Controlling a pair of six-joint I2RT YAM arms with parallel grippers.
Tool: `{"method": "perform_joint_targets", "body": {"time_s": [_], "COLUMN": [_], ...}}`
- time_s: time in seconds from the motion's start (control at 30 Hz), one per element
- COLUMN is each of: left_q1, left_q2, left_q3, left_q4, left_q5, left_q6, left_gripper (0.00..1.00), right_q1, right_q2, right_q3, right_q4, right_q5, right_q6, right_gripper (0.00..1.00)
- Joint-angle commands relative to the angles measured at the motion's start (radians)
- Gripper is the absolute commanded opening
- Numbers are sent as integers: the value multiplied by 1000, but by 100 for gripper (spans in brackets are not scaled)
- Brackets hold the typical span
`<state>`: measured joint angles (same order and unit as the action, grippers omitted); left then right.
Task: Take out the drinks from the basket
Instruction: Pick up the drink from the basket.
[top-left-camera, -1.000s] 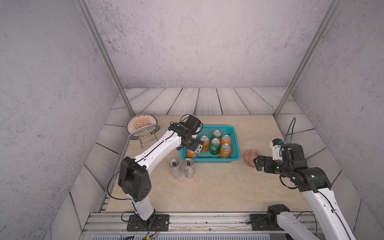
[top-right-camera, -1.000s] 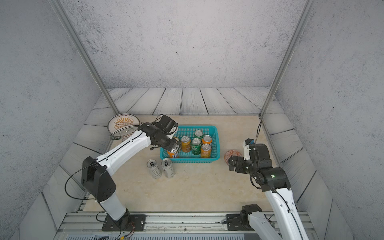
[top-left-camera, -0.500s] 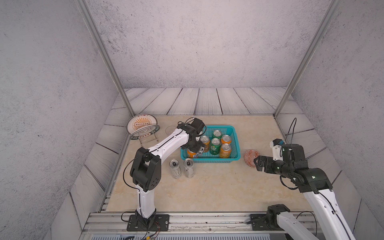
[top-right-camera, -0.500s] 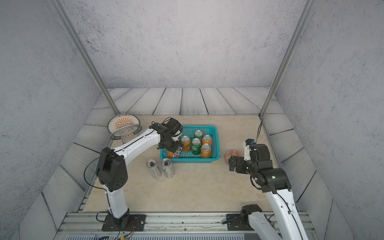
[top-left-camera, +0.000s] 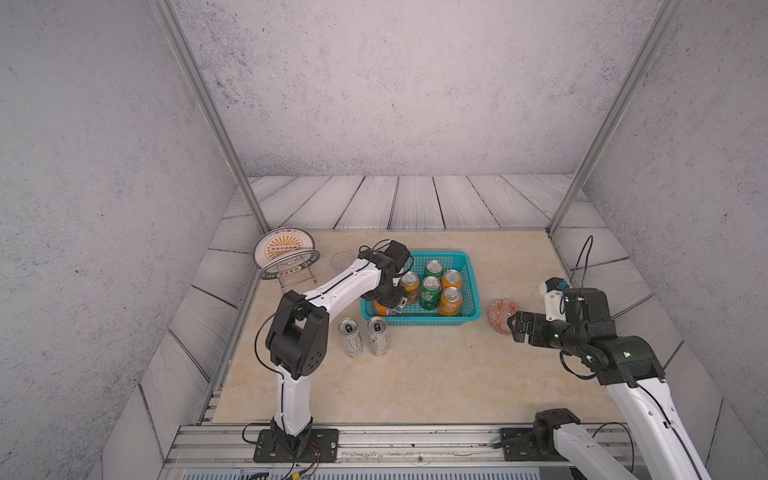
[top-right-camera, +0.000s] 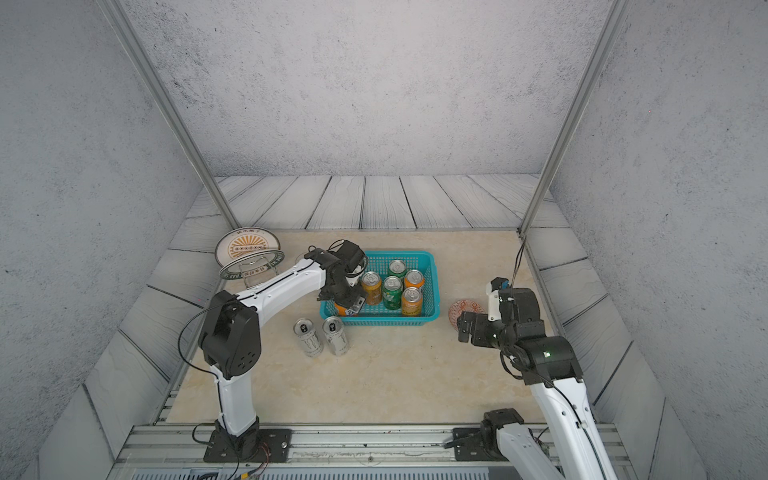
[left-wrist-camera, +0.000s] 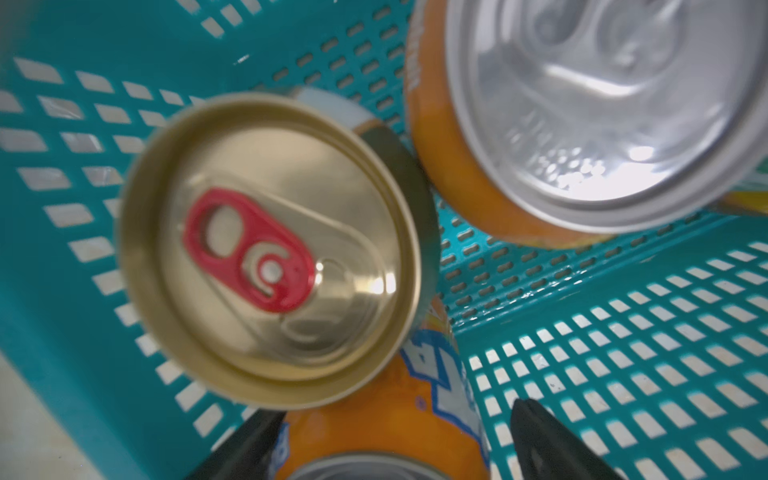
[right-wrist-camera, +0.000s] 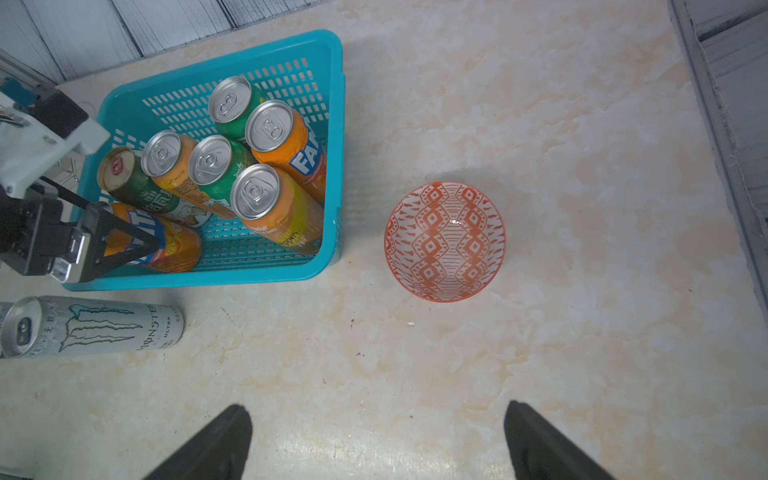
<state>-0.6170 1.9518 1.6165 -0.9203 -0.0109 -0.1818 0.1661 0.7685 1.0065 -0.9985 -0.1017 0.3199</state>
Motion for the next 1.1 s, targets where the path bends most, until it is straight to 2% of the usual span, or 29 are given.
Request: {"method": "perform_joint_targets", "body": {"time_s": [0.0, 0.67, 1.07], "left_q1": [7, 7, 5], "left_q2": [23, -12, -87], "left_q3": [-13, -11, 8], "left_q4": [0, -26, -55], "left_q5": [-10, -20, 2], "left_q6": [-3, -9, -10], "left_gripper": [87, 69, 65], "right_q1": [-4, -4, -3], "right_q2": [1, 3, 1], "right_q3": [-5, -2, -2], "right_q4": [-7, 0, -2], "right_q5": [6, 2, 4], "right_q6": [-1, -2, -2], "right_gripper": [99, 99, 99]}}
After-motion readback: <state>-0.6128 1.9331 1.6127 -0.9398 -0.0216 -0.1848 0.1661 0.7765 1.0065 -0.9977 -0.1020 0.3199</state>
